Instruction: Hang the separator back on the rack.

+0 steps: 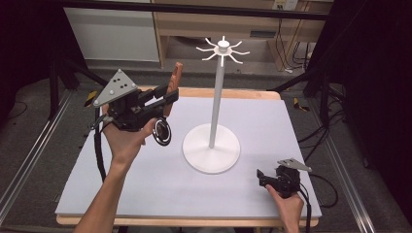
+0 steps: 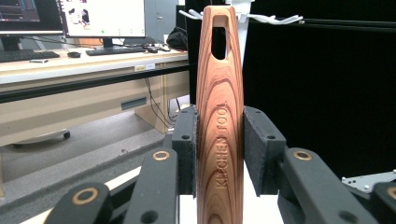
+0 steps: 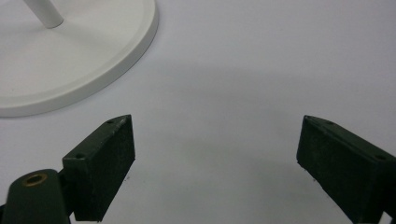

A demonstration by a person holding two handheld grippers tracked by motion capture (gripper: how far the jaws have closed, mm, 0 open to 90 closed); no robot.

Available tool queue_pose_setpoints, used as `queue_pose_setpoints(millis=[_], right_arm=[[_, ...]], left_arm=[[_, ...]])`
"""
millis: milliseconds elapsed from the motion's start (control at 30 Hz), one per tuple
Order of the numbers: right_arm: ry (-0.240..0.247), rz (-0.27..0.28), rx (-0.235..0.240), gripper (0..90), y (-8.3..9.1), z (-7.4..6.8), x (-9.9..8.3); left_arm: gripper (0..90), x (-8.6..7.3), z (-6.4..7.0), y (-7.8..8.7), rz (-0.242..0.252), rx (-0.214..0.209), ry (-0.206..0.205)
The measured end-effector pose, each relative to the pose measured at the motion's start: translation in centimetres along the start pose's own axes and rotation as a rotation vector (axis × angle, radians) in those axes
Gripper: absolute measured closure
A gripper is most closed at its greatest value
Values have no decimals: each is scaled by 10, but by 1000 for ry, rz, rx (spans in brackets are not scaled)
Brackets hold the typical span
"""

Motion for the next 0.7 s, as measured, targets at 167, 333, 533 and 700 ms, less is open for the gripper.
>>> queue_pose_setpoints(millis=[167, 333, 533, 700], right_arm=[[1, 3, 0, 119, -1, 1, 1], [-2, 4, 1, 119, 0, 0, 1], [1, 6, 0, 119, -1, 0, 1], [-3, 6, 2, 119, 0, 0, 2]], left_arm=[[674, 7, 3, 0, 1, -5, 7], [673, 14, 6, -2, 14, -12, 5], [673, 17, 9, -8, 17, -18, 3], [673, 19, 10, -12, 16, -19, 6]])
Point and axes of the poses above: each handheld gripper's, and its own axes: y roughly backward along the jaws, x roughly out of its top, z roughly to its right, the point moved 10 cm from there along -y, roughly forward along the jaws, and after that the axes turned 7 degrees about x, right-handed, at the moved point
